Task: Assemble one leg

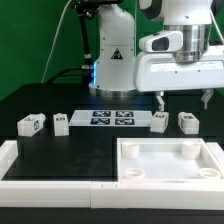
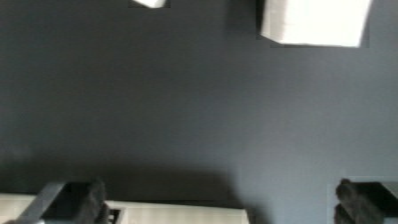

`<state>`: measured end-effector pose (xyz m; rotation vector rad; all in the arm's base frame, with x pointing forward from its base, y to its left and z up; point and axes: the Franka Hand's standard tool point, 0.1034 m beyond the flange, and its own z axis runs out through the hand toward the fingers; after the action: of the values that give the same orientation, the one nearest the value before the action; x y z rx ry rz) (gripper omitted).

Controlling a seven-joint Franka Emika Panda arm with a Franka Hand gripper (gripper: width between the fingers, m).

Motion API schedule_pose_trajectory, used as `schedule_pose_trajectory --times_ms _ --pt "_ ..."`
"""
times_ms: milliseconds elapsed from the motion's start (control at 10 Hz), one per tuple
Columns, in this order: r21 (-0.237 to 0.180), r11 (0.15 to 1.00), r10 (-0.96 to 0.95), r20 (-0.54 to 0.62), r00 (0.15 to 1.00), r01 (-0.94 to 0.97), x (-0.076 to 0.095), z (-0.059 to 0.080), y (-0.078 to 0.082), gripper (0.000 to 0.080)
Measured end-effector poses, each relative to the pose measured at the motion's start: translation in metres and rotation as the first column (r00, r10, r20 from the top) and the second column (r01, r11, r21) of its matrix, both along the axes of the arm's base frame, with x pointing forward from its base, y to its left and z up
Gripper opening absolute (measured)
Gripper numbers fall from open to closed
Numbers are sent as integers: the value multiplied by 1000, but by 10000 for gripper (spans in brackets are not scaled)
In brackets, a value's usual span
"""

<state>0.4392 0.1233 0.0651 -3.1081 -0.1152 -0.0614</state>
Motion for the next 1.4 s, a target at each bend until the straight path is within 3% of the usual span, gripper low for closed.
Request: schedule_pose_trajectory --times_ms 100,300,500,700,1100,1400 --pt "10 996 -93 -6 996 93 0 0 2 649" --pt "13 997 -80 -1 997 80 -1 -1 4 649" --pt "27 999 -35 8 999 35 -16 -12 31 649" --pt "33 999 -1 10 1000 1 -29 -20 44 649" --pt "16 1000 4 -28 1000 -3 -35 -22 41 649" --pt "-46 998 26 -290 957 -41 -38 -22 31 649"
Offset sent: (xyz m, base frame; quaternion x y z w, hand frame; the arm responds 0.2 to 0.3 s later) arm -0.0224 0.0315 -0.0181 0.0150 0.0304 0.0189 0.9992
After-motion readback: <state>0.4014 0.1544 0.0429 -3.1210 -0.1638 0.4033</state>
